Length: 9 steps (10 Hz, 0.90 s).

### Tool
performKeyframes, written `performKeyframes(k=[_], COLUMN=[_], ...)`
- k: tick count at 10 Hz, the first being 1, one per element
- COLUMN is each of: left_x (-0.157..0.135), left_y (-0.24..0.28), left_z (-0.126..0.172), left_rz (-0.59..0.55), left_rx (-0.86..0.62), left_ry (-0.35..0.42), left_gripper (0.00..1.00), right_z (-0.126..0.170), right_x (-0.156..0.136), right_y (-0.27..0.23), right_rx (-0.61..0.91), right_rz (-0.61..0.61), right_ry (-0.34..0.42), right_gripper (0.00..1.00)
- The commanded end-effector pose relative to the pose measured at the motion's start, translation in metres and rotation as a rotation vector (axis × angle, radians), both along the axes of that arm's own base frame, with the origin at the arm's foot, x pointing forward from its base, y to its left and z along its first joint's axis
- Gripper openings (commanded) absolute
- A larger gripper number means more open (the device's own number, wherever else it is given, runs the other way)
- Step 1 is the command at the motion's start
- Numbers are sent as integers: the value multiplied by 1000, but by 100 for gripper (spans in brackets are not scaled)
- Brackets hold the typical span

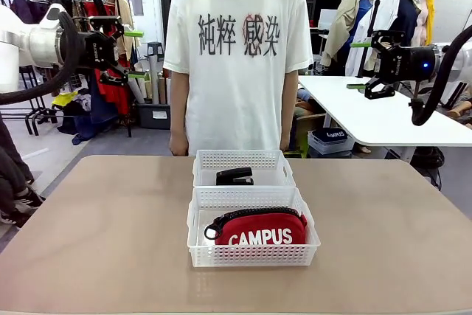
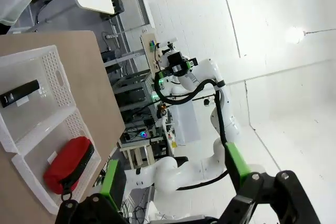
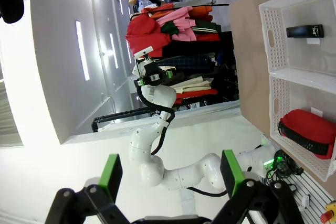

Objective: Distribute items into two baskets.
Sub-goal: Place the picked Stapler into the Organizing basket as instructed by the person.

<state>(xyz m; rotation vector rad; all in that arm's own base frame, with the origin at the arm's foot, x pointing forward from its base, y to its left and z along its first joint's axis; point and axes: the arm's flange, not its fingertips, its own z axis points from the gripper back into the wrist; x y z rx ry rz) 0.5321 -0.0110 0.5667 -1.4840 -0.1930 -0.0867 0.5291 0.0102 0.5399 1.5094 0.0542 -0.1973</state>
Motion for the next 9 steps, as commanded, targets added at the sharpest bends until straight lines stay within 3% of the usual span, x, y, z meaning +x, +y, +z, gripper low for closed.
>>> performKeyframes(k=[1, 9], left_x=[1, 1], left_y=[0, 0], left_z=[0, 0], left_rz=[6, 6], left_rx=[2, 2], left_ry=[0, 0], left_gripper=[100, 100], right_z=[3, 3], right_x=[0, 0], right_y=[0, 0], right_rx=[-5, -5], right_rz=[-2, -2], right_ry=[5, 5], right_gripper=[100, 100])
